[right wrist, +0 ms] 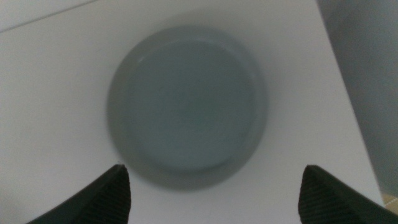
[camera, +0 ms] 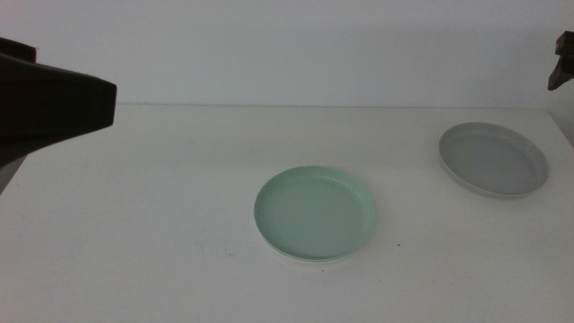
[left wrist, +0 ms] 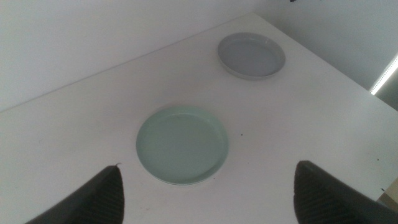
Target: Stack the three bowls on top of each other.
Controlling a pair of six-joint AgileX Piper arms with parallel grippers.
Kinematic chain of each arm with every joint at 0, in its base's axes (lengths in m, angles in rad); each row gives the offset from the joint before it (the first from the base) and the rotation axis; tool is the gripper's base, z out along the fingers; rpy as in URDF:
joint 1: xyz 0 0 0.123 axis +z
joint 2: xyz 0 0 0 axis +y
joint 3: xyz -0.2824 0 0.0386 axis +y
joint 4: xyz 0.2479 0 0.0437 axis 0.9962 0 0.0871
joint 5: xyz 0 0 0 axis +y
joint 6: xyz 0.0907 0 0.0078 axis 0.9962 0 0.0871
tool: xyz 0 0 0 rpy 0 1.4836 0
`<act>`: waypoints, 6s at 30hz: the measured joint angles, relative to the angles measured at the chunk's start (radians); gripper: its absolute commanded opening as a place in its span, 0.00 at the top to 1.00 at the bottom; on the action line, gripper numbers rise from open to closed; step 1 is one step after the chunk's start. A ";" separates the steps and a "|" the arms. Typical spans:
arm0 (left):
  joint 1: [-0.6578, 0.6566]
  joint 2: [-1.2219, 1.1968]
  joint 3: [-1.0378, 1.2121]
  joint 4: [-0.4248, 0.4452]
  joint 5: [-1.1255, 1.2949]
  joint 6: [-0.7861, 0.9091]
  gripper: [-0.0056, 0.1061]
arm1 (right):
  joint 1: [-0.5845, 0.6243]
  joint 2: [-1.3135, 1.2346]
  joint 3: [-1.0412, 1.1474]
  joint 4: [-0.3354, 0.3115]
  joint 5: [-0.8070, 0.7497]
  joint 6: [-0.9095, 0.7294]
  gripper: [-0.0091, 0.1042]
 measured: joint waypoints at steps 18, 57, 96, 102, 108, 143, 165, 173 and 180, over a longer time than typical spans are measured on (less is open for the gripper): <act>0.000 0.000 0.000 0.000 0.000 0.000 0.11 | -0.102 0.483 -0.238 0.089 -0.014 -0.069 0.10; 0.000 0.000 0.000 0.000 -0.002 0.000 0.11 | 0.012 0.308 -0.238 0.252 0.123 -0.221 0.94; 0.000 0.000 0.000 0.000 -0.008 0.000 0.11 | 0.491 0.235 0.141 0.310 -0.192 -0.200 0.94; 0.000 0.000 0.000 0.000 -0.008 0.000 0.11 | 0.493 0.256 0.141 0.310 -0.192 -0.200 0.94; 0.000 0.000 0.000 0.000 -0.008 0.000 0.11 | 0.493 0.273 0.141 0.310 -0.198 -0.196 0.94; 0.000 0.000 0.000 0.033 -0.049 0.000 0.11 | 0.328 -0.836 0.551 -0.013 -0.506 -0.098 0.11; 0.000 0.000 0.000 0.040 -0.071 0.000 0.11 | 0.300 -0.935 0.697 -0.005 -0.686 0.006 0.11; 0.109 -0.101 0.093 0.224 -0.243 -0.036 0.11 | 0.300 -0.935 0.697 -0.005 -0.686 0.006 0.11; 0.130 -0.274 0.390 0.389 -0.738 -0.200 0.11 | 0.300 -0.935 0.697 -0.005 -0.686 0.006 0.11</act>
